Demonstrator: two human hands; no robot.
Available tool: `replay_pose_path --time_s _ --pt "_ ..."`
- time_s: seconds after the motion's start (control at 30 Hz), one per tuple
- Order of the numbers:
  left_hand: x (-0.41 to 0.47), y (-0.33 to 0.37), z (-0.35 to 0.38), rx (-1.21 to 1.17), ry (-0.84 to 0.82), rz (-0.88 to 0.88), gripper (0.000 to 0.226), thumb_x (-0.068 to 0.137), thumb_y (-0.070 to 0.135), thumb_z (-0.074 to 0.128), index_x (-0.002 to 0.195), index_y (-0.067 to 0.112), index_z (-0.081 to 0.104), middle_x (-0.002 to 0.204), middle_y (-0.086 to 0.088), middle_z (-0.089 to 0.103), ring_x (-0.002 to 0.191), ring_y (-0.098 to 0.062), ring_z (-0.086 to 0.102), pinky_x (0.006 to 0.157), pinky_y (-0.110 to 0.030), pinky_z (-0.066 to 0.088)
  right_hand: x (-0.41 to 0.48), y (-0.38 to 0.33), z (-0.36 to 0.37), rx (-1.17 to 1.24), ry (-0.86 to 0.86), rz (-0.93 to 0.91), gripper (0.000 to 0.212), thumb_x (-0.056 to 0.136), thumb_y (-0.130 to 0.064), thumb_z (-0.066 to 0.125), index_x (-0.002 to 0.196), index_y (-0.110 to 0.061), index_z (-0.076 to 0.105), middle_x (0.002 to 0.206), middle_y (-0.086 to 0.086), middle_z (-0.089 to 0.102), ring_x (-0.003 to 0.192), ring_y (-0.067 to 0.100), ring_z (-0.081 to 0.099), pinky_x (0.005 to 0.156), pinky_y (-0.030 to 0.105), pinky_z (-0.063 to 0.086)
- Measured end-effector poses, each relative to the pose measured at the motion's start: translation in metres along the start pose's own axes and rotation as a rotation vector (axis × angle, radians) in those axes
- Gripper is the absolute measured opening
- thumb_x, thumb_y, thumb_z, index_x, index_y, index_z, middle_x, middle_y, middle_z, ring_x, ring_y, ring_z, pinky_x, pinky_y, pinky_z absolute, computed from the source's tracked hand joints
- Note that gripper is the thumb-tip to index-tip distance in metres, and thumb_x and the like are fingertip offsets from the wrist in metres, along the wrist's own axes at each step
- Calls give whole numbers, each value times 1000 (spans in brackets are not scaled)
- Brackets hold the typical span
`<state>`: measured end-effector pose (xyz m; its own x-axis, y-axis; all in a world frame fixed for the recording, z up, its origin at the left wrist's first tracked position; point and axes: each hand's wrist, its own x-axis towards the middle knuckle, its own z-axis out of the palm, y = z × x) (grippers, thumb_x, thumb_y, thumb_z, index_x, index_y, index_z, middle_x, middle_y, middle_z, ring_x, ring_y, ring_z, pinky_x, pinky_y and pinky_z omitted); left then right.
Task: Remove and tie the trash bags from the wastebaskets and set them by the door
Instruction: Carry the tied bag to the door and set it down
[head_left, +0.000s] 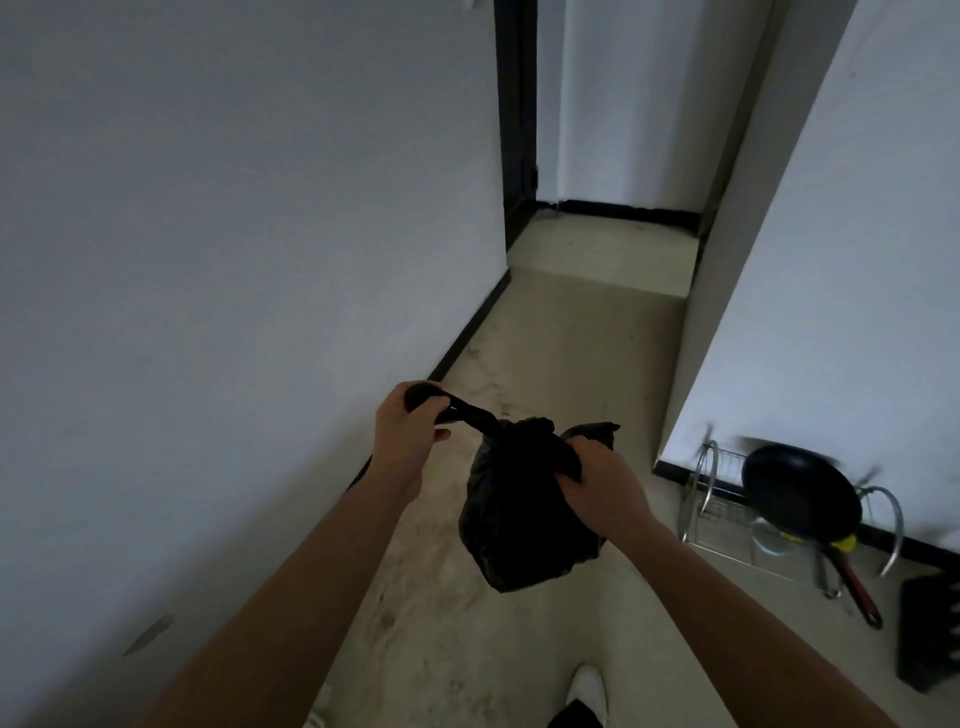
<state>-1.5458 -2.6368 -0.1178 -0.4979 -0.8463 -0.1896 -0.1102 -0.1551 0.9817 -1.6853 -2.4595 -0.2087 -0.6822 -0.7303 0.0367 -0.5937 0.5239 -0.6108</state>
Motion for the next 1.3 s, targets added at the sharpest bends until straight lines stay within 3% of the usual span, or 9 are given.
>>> replay_pose_path --time_s 0.13,0.37,0.53,0.63,0.87,1.0,1.13,1.3 --pt "80 20 49 16 36 6 16 91 7 64 107 7 64 107 -17 70 99 -31 70 85 -45 58 100 27 -29 38 -78 -28 17 92 -32 53 102 -20 58 91 -4 62 77 15 60 69 34 52" --pt "196 44 101 22 134 28 13 90 4 66 102 4 61 109 -21 67 98 -30 70 81 -41 60 256 50 -50 19 -85 -66 13 93 -26 52 103 -18 54 96 -2 54 81 20 55 68 32 43" --pt "303 48 125 15 185 21 12 89 3 68 98 3 60 94 -12 69 76 -18 71 82 -45 61 380 67 -34 -10 -114 -86 16 91 -30 55 103 -21 50 100 -5 49 83 17 51 73 34 46" --pt "378 47 140 -5 182 11 12 90 2 66 99 2 59 91 -11 68 66 -9 71 77 -39 62 455 79 -16 -17 -177 -66 17 90 -35 55 99 -22 51 98 -3 54 82 18 56 70 34 48" --pt "556 86 177 -14 130 -11 9 91 0 64 95 2 56 100 -19 65 72 -11 71 61 -20 57 629 84 -9 -74 -238 -38 22 91 -39 56 90 -19 49 86 -2 56 71 12 55 59 31 43" --pt "643 114 206 33 94 5 10 91 0 64 92 4 55 95 -16 66 76 -14 70 62 -21 57 721 83 -19 -128 -247 -35 26 93 -39 52 74 -29 39 74 -6 50 61 9 49 51 26 34" --pt "732 118 242 65 65 -16 10 91 0 65 91 3 55 92 -14 66 74 -12 71 67 -25 59 806 105 -13 -159 -240 10 32 92 -36 53 70 -30 32 70 -7 44 56 7 43 50 25 31" --pt "845 114 291 119 91 -67 12 90 1 65 87 4 55 97 -24 67 82 -26 72 79 -37 61 923 146 3 -111 -287 45 26 89 -33 56 73 -21 40 70 -4 47 58 8 45 47 23 27"
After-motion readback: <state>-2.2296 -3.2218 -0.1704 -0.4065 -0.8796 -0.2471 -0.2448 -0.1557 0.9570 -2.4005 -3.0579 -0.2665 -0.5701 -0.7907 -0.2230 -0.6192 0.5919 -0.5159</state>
